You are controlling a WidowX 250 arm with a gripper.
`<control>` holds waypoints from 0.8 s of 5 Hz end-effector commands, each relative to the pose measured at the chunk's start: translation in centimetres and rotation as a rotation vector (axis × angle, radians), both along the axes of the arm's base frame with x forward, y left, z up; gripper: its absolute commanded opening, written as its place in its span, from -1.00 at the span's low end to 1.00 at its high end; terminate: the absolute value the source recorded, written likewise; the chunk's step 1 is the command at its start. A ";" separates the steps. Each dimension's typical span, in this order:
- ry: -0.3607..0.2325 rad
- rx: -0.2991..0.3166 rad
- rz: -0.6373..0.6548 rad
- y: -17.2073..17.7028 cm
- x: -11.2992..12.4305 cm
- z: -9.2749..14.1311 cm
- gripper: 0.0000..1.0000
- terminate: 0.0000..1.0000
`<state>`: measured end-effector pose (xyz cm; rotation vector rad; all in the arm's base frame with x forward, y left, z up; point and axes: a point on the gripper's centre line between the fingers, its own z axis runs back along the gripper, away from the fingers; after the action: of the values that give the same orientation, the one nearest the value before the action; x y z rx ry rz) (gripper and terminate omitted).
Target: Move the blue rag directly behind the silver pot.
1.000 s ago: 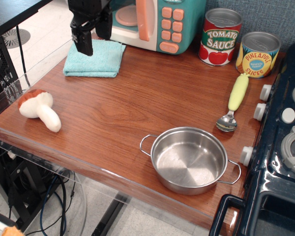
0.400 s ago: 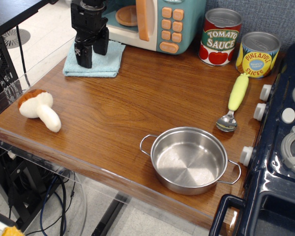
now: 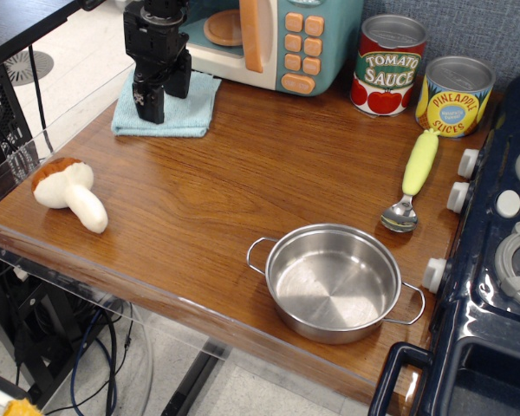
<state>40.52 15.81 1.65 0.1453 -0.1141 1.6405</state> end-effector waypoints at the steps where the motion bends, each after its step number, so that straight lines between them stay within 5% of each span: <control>1: -0.051 -0.056 -0.132 -7.7 -1.8 2.1 1.00 -1.00; 4: -0.074 -0.009 -0.411 -20.9 -3.8 2.0 1.00 -1.00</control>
<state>37.78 -5.82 1.45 0.0946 -0.1401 1.2403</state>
